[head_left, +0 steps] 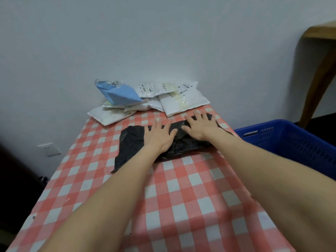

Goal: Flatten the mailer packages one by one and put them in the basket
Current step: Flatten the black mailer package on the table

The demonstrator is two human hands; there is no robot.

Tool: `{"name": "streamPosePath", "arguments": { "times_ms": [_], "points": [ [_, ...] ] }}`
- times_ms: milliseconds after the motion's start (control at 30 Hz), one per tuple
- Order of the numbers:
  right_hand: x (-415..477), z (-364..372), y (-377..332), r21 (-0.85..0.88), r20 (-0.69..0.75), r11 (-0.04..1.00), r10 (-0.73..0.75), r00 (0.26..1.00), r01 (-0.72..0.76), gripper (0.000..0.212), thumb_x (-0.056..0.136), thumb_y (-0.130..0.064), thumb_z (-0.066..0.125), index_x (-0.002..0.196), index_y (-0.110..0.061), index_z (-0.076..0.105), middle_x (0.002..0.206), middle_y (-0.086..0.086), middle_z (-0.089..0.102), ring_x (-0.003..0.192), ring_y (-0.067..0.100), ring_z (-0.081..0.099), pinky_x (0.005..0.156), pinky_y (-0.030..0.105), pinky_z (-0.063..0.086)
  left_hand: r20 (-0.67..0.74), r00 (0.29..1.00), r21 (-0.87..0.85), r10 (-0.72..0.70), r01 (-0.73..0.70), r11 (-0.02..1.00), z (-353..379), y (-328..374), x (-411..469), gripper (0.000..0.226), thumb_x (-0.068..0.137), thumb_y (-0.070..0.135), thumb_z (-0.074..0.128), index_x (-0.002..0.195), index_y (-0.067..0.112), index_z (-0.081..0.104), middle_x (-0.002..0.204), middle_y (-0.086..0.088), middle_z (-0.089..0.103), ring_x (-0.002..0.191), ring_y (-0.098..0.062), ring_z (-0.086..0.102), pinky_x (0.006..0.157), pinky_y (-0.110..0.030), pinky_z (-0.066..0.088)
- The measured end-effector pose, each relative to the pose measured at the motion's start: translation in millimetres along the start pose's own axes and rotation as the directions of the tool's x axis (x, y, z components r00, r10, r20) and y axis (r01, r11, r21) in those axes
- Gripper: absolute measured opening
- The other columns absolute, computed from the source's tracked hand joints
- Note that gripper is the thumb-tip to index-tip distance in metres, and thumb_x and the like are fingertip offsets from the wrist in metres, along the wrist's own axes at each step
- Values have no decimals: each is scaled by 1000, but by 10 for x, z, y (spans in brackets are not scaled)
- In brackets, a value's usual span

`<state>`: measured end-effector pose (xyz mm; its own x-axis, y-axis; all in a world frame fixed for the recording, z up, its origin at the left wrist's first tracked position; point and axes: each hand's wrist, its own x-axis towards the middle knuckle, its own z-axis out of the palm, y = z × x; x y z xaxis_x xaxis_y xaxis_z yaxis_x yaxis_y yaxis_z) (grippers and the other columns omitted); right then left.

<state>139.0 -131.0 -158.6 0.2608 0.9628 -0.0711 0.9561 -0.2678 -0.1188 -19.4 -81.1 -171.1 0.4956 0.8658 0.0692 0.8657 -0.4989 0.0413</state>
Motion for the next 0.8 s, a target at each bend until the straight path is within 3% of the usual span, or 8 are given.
{"name": "streamPosePath", "arguments": {
  "times_ms": [67, 200, 367, 800],
  "points": [
    [-16, -43, -150, 19, -98, 998, -50, 994, 52, 64, 97, -61, 19, 154, -35, 7, 162, 3, -6, 148, 32, -8, 117, 57, 0, -66, 995, 3, -70, 70, 998, -82, -184, -42, 59, 98, 57, 16, 152, 35, 7, 160, -5, 6, 148, -25, 1, 117, -53, 2],
    [-23, 48, -432, -28, -43, 991, -134, 990, 133, 69, 93, -69, 16, 153, -39, 0, 161, 2, -13, 146, 30, -18, 116, 58, -5, -16, 987, -51, -159, 158, 986, -145, -444, -109, 61, 94, 63, 16, 150, 43, 2, 160, -7, 3, 147, -31, -2, 112, -64, 3],
    [7, 208, -252, -147, -5, 988, -47, 999, 46, 78, 84, -81, 14, 151, -44, 0, 161, 3, -12, 146, 32, -19, 112, 65, -9, 92, 980, -103, -174, 183, 978, -4, -460, -136, 64, 90, 70, 19, 148, 47, 4, 161, -5, 0, 146, -34, -6, 109, -69, 4],
    [22, 388, -127, -42, 34, 999, 0, 999, 1, 79, 80, -84, 12, 150, -48, -1, 162, -2, -6, 147, 31, -16, 110, 68, -6, 135, 969, -99, -209, 223, 970, 180, -463, -137, 65, 88, 74, 19, 147, 50, 6, 161, -5, -1, 146, -33, -6, 110, -68, 0]
  ]
}}
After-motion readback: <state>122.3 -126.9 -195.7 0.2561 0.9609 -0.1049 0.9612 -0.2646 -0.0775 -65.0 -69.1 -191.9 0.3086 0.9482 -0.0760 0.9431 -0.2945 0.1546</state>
